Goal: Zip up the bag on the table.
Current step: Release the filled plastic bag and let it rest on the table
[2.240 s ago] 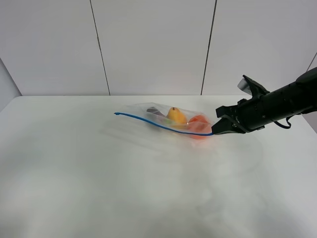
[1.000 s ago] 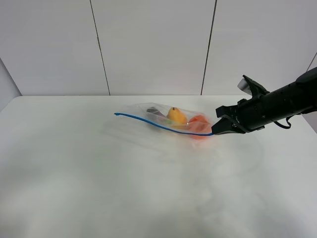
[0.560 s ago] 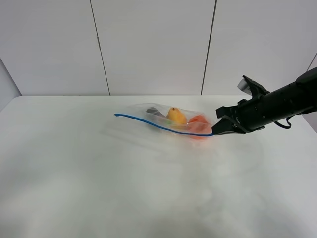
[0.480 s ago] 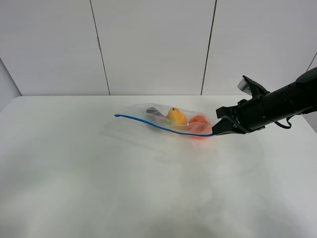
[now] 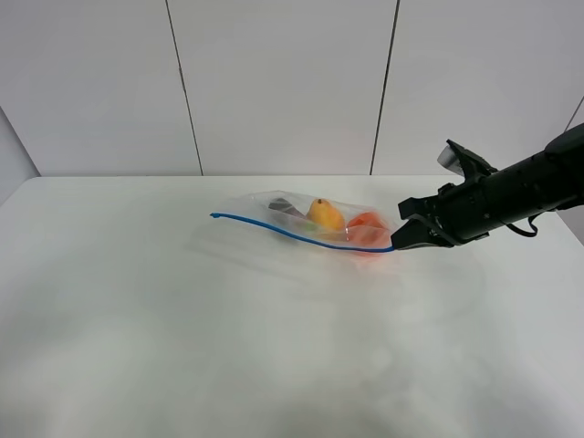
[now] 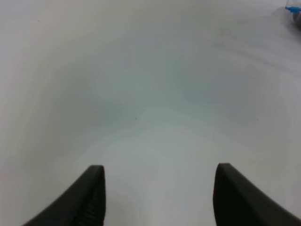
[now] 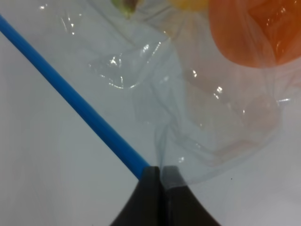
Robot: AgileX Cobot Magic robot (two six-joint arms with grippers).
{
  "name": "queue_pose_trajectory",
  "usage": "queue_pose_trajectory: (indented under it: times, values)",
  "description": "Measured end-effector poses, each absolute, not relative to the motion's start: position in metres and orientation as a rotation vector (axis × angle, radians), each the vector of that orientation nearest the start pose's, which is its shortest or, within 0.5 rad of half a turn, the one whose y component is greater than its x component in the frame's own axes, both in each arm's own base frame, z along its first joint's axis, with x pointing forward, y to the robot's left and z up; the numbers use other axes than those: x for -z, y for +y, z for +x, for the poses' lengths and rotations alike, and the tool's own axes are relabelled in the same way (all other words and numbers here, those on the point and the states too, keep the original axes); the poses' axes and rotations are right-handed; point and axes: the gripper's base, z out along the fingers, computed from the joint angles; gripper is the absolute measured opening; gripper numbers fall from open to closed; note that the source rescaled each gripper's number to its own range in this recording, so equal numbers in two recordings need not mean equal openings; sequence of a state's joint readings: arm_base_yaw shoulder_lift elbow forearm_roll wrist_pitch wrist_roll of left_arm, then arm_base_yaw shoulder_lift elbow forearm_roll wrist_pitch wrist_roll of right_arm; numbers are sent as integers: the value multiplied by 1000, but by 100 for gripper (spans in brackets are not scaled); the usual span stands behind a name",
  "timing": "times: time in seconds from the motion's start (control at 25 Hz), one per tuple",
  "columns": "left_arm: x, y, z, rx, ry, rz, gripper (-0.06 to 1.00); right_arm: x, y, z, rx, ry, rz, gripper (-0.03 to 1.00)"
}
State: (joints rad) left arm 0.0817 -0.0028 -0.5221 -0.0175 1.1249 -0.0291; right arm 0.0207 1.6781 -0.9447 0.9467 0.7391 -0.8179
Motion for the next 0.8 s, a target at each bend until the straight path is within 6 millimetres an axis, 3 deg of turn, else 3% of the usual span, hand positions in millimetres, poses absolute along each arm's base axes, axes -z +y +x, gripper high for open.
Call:
queue_pose_trajectory:
  times: [0.56, 0.72, 0.8]
  values:
    - [-277, -2, -9, -11, 2074, -115, 56, -194, 53, 311, -697, 2633, -302, 1]
    - [-277, -2, -9, -10, 2073, -115, 56, -193, 50, 312, -658, 2636, -313, 9]
    - [-277, -2, -9, -10, 2073, -115, 56, -193, 50, 313, -647, 2631, -308, 21]
